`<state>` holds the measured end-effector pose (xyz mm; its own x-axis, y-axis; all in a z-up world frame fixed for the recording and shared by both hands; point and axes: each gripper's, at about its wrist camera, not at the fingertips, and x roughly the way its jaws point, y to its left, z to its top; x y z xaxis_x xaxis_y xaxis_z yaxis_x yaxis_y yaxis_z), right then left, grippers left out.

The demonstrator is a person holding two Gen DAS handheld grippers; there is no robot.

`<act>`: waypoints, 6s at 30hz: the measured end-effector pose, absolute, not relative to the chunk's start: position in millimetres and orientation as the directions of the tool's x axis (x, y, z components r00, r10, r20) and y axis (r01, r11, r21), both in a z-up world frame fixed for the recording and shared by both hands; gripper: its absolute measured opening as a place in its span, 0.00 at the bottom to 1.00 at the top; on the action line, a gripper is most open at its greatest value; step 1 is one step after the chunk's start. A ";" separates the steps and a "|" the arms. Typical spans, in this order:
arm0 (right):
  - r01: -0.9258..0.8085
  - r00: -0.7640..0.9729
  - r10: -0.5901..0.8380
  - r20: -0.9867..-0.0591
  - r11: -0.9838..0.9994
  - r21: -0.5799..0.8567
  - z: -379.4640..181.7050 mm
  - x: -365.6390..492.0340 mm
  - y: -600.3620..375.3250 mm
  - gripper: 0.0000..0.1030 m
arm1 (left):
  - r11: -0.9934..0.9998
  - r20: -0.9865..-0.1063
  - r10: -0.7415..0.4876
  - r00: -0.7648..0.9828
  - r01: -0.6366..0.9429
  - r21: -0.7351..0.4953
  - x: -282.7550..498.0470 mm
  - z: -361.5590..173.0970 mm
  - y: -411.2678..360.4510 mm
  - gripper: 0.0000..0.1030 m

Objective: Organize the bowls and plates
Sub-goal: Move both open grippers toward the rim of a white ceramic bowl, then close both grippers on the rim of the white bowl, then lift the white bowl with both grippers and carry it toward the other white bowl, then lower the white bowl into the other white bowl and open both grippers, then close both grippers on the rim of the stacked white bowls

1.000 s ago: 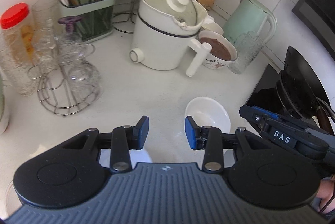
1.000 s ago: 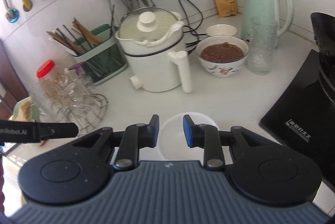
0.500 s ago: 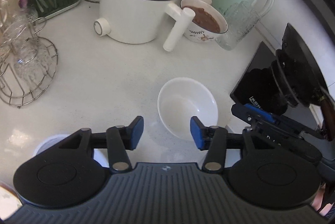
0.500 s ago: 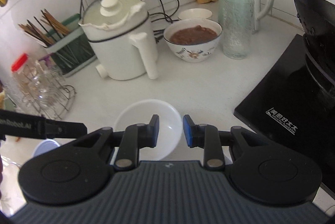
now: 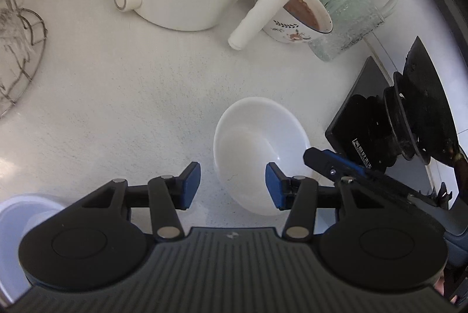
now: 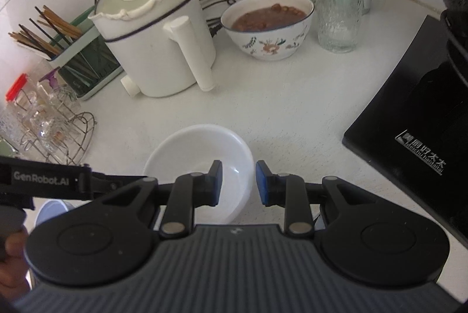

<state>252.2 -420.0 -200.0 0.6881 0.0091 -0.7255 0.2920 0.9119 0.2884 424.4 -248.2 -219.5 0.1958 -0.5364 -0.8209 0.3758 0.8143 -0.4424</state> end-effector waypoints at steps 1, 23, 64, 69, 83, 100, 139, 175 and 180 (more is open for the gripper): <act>0.293 0.687 0.010 -0.727 0.911 0.290 -201.5 254.4 -420.3 0.28 | 0.816 -0.823 -0.532 0.200 0.379 -0.436 425.1 -221.2 -250.5 0.53; 0.297 0.622 0.060 -0.781 0.905 0.306 -240.5 270.1 -429.9 0.27 | 0.841 -0.843 -0.505 0.183 0.325 -0.433 430.2 -256.7 -258.2 0.34; 0.179 0.689 0.192 -0.699 0.889 0.421 -198.8 254.8 -407.1 0.13 | 0.825 -0.791 -0.556 0.254 0.279 -0.491 407.9 -194.5 -206.5 0.13; 0.174 0.692 0.200 -0.694 0.886 0.429 -187.1 249.2 -400.1 0.14 | 0.821 -0.788 -0.562 0.250 0.278 -0.498 403.5 -181.7 -197.1 0.13; 0.140 0.707 0.227 -0.669 0.883 0.448 -157.6 243.2 -367.6 0.15 | 0.827 -0.792 -0.553 0.258 0.289 -0.483 391.8 -151.9 -156.4 0.14; 0.095 0.669 0.258 -0.697 0.900 0.425 -147.4 243.3 -318.9 0.15 | 0.824 -0.769 -0.567 0.296 0.218 -0.523 374.3 -146.9 -92.5 0.14; 0.071 0.548 0.339 -0.765 0.892 0.446 -195.2 289.3 -274.1 0.37 | 0.924 -0.867 -0.370 0.334 0.033 -0.381 369.2 -192.7 -21.6 0.44; 0.265 0.449 0.439 -0.778 0.767 0.585 -238.7 274.0 -310.9 0.20 | 0.886 -0.860 -0.464 0.214 0.103 -0.452 384.9 -218.5 -66.8 0.55; 0.276 0.454 0.433 -0.778 0.762 0.586 -239.1 271.1 -315.5 0.20 | 0.884 -0.863 -0.466 0.195 0.116 -0.452 386.0 -226.0 -77.3 0.55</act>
<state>271.1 -315.5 -239.1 0.4543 0.4333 -0.7784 0.2764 0.7620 0.5856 386.0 -77.3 -226.0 0.1951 -0.4664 -0.8628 0.1161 0.8845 -0.4519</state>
